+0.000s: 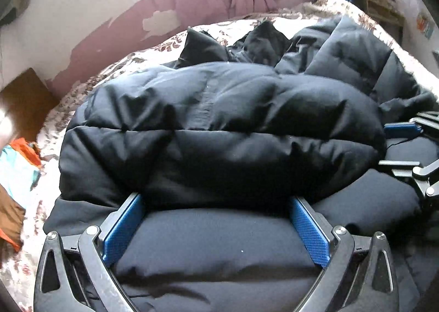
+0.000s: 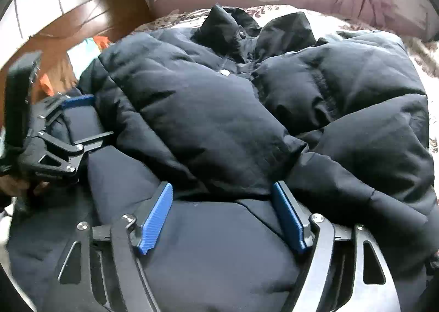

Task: Fold large clothes

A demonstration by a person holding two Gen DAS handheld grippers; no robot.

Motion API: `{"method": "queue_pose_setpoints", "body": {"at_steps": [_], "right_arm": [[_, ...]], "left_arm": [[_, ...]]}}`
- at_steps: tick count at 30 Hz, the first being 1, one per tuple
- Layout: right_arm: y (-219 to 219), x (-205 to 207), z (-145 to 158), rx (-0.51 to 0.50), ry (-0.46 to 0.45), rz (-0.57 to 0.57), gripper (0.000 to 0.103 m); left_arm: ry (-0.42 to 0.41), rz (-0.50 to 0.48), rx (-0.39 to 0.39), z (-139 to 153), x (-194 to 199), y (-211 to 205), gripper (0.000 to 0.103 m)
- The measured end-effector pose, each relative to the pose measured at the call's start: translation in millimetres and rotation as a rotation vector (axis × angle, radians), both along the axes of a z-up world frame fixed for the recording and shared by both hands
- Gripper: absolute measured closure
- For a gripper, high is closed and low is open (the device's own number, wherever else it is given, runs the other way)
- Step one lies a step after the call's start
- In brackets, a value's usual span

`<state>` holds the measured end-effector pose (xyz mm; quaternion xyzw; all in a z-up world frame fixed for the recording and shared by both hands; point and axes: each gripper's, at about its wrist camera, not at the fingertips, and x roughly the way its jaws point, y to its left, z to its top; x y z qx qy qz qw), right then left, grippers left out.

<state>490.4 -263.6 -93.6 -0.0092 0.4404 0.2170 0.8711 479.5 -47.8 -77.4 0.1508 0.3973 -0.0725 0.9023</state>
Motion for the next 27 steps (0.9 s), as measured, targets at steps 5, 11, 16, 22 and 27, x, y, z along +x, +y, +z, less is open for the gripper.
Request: {"method": "queue_pose_setpoints", "body": {"at_steps": [5,11,16,22,27], "right_arm": [[-7.8,1.8,29.8,-0.087,0.078,0.024,0.031],[-32.2,32.9,75.6,-0.183,0.115,-0.057,0.026],[-43.7,90.7,90.1,-0.158,0.108,-0.166,0.026],[-49.9,172.3,90.2,0.014,0.055,-0.345,0.026],[-42.4,233.1,80.8,0.152,0.041,-0.419,0.026]], "left_arm": [[0.118,-0.084,-0.103,25.6,6.5,20.2,0.0],[0.149,-0.047,-0.118,70.8,34.1,38.3,0.0],[0.154,0.058,-0.143,93.3,98.9,50.2,0.0],[0.122,0.126,-0.187,89.8,180.3,40.7,0.0],[0.089,0.177,-0.275,78.0,231.5,30.7,0.0]]}}
